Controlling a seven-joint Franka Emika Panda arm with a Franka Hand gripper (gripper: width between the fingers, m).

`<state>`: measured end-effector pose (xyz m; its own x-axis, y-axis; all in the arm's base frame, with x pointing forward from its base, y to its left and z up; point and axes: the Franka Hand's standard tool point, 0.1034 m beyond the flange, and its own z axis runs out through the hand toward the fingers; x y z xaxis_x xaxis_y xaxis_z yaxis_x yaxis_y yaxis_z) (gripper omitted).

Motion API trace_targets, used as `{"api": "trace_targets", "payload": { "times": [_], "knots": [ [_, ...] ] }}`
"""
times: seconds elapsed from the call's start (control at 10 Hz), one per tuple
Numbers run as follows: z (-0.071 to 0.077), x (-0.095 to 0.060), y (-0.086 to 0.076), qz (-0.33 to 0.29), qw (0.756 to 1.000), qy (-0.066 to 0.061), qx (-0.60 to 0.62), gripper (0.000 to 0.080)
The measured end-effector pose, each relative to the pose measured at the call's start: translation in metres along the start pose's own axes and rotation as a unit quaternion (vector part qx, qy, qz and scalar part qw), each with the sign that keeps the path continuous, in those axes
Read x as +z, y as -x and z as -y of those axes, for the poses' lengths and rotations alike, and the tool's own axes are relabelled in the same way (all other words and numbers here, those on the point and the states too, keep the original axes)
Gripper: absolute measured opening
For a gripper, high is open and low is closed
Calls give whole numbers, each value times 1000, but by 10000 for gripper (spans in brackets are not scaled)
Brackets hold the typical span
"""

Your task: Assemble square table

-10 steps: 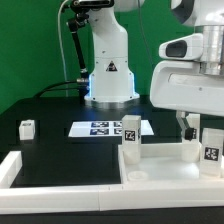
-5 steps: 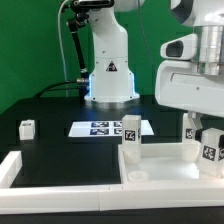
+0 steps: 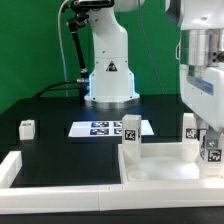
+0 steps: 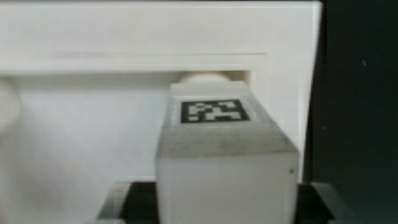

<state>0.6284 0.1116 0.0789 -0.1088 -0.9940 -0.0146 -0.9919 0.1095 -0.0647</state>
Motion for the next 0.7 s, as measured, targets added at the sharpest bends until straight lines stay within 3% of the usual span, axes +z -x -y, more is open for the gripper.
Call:
{"api": "trace_targets", "payload": {
  "times": [0.1, 0.3, 0.5, 0.7],
  "knots": [
    [-2, 0, 1, 13, 998, -12, 63, 291],
    [-3, 0, 5, 26, 984, -16, 176, 291],
    [-4, 1, 5, 25, 986, -15, 163, 291],
    [-7, 0, 12, -5, 999, -7, 31, 553]
  ]
}}
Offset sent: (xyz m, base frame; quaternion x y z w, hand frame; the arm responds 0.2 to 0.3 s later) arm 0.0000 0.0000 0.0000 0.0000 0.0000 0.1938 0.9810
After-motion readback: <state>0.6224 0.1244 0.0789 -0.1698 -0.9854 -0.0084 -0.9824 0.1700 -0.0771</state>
